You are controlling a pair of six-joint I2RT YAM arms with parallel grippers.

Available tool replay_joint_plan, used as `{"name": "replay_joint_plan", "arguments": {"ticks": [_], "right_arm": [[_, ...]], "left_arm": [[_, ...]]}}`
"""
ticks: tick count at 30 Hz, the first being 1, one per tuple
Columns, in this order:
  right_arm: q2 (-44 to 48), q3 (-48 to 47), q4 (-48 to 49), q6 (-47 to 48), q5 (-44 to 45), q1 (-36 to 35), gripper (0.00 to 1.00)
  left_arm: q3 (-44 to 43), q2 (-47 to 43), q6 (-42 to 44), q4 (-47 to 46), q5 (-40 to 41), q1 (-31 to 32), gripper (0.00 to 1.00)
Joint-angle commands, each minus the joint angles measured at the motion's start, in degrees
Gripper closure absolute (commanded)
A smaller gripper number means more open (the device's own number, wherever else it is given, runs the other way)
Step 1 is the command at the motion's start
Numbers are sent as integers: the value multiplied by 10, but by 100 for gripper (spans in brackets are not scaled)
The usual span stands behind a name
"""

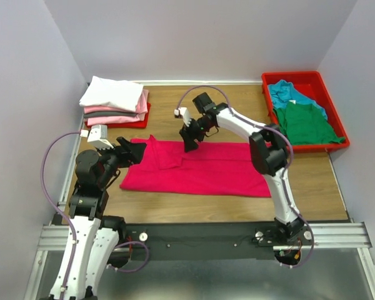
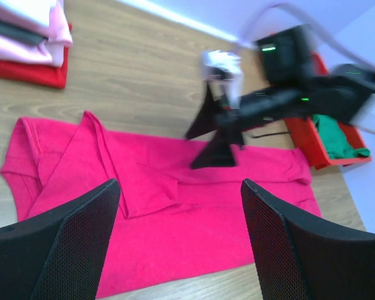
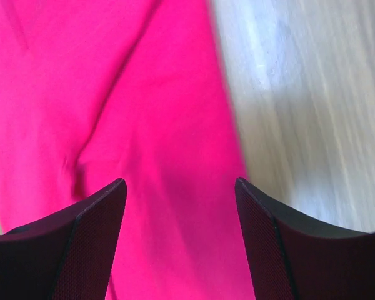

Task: Fold and stack the t-shirts
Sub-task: Fold the tshirt

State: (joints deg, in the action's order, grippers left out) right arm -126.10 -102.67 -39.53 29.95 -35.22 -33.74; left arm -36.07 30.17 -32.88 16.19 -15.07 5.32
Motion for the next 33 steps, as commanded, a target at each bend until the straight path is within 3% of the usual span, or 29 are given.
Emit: {"name": "replay_joint_plan", "arguments": {"ticks": [1, 5, 12, 17, 21, 22, 24, 25, 33], "right_arm": [[-114, -173, 3, -172, -67, 2, 25], [-179, -239, 6, -199, -49, -2, 25], [-212, -212, 8, -207, -74, -7, 32], [-212, -173, 7, -207, -118, -19, 47], [-206, -170, 8, -212, -86, -19, 65], [-203, -171, 8, -212, -74, -17, 75], [-200, -175, 9, -215, -57, -8, 84], [-194, -176, 9, -217, -36, 2, 97], [-136, -126, 20, -222, 7, 106, 100]], "left_arm": [[-1, -33, 7, -4, -24, -2, 14], [-3, -23, 12, -6, -32, -2, 14], [-4, -6, 21, -16, -37, -3, 14], [-3, -2, 22, -18, -41, -2, 14], [-4, 0, 22, -19, -43, -3, 14], [-4, -1, 22, -19, -43, -2, 14], [-5, 1, 24, -15, -44, -2, 14], [-6, 0, 25, -15, -44, -2, 14], [-1, 8, 25, -26, -56, -2, 14]]}}
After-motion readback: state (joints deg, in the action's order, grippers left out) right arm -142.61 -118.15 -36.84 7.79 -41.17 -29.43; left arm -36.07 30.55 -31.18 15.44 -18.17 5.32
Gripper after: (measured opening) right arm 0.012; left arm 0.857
